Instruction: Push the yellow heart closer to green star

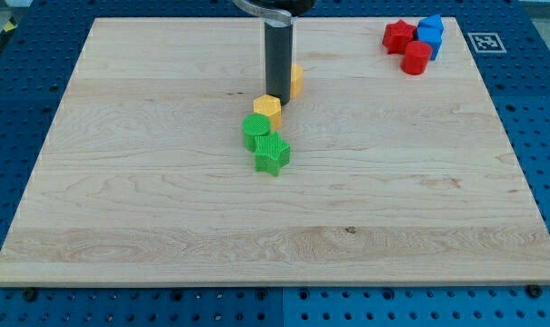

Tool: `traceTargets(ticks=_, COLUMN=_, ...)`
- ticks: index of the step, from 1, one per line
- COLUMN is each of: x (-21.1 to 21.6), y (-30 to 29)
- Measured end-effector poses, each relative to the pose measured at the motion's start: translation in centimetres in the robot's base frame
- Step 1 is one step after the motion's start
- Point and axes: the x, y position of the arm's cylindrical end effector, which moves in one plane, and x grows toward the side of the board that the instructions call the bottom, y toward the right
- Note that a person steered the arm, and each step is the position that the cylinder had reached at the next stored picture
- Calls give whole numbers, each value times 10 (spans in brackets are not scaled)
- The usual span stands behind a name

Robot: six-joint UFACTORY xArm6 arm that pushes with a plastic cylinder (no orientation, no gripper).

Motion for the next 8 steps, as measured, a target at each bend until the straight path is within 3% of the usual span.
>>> traceTargets(ticks=2, x=-57, y=-23)
traceTargets(ticks=3, x=-71, y=12)
traceTargets(ticks=8, x=-48, y=10)
